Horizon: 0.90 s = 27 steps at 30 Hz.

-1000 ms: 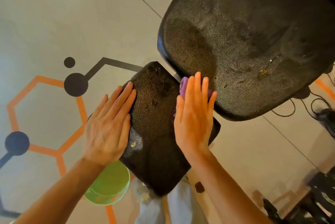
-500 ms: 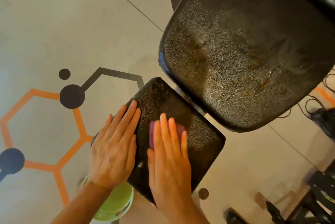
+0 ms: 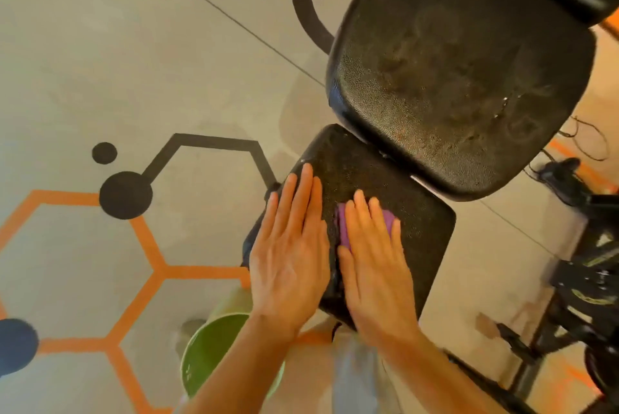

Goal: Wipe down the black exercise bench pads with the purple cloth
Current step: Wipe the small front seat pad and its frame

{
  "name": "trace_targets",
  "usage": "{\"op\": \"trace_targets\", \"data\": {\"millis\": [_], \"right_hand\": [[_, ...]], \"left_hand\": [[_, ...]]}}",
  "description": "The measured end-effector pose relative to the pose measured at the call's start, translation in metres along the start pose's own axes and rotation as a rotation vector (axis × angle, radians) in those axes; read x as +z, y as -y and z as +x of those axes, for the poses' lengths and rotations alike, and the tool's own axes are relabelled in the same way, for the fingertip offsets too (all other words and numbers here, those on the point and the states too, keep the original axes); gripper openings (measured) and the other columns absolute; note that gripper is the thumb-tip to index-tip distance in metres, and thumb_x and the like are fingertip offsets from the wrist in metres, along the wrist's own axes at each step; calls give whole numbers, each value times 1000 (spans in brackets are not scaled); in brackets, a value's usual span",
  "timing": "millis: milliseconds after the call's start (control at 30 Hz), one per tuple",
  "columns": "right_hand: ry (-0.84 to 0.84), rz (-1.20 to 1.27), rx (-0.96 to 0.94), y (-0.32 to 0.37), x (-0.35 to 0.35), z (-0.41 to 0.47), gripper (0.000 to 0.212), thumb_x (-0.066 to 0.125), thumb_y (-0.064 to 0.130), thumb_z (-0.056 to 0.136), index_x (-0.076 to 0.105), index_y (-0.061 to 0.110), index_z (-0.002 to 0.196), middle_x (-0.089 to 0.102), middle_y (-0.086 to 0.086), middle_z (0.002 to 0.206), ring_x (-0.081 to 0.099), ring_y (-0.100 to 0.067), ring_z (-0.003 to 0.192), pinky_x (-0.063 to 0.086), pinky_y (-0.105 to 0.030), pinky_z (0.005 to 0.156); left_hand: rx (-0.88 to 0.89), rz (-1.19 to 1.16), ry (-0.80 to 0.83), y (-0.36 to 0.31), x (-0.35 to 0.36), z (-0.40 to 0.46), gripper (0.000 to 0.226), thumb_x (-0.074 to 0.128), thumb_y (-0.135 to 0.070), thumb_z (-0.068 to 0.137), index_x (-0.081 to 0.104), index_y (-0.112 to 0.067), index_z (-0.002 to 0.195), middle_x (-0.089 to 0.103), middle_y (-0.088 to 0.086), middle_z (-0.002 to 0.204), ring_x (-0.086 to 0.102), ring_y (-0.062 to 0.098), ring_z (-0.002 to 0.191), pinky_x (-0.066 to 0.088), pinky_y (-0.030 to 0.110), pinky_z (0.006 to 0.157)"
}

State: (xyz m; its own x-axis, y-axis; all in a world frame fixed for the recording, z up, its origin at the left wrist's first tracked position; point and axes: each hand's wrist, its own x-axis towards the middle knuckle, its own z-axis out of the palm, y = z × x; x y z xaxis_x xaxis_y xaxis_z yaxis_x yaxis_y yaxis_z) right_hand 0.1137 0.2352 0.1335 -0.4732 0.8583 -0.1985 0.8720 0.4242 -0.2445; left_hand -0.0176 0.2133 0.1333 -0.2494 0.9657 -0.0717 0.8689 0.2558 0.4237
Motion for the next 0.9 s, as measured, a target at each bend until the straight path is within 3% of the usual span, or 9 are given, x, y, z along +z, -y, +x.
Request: {"op": "trace_targets", "data": {"millis": [100,167,267,333,467,533,633,733,900], "right_hand": [[-109,23,310,-14,-9,63,59,8,36,99,12,11,153,11,-8,161,5,-21,149,12,-48,120],[-159,39,441,10,0,47,60,9,36,99,11,11,153,9,-6,161,4,-20,149,12,-47,120],[-95,71,292,69,9,-32,53,20,30,102,13,17,152,14,-5,160,7,-20,149,7,-41,120],[-76,94,207,56,8,-28,52,20,31,102,11,18,152,14,-4,160,5,-18,149,3,-38,121],[-173,72,423,0,-3,72,53,15,30,103,7,14,153,5,-5,162,-1,-19,149,5,-46,122],[-201,98,430,16,4,58,53,20,28,104,8,13,153,6,-5,162,0,-18,149,6,-45,122],[-87,132,227,58,7,-20,53,26,29,102,13,19,153,8,0,161,1,-14,149,0,-36,122],[-40,75,59,25,1,5,52,21,32,103,9,20,152,7,3,160,-1,-11,149,-2,-35,122],[-164,25,392,14,1,90,59,8,35,99,6,12,153,5,-5,162,-1,-19,149,6,-46,121]], "left_hand": [[65,-40,15,13,-2,-6,52,32,-19,102,29,-7,153,23,8,162,20,23,151,21,43,122],[115,-1,40,23,-3,-10,54,31,-19,101,27,-7,153,22,8,163,19,24,151,21,44,122],[155,32,52,28,1,-9,55,25,-22,99,28,-6,153,24,10,162,21,25,150,17,41,122],[173,31,31,28,3,-8,54,24,-22,100,30,-6,152,25,10,161,22,24,150,17,40,122],[184,21,18,33,7,-9,54,25,-21,101,29,-7,153,25,9,162,21,22,151,18,40,123],[194,23,3,32,7,-8,52,21,-21,102,31,-7,152,27,10,161,22,23,150,18,40,123],[195,5,2,33,7,-7,57,5,-26,105,34,-6,150,30,11,159,26,23,148,21,41,122],[196,-12,15,32,5,-7,53,11,-24,105,34,-7,150,29,10,159,26,23,149,18,40,122],[136,-116,-26,31,-2,-11,52,22,-24,104,25,-11,153,22,7,163,15,21,152,10,39,124]]}}
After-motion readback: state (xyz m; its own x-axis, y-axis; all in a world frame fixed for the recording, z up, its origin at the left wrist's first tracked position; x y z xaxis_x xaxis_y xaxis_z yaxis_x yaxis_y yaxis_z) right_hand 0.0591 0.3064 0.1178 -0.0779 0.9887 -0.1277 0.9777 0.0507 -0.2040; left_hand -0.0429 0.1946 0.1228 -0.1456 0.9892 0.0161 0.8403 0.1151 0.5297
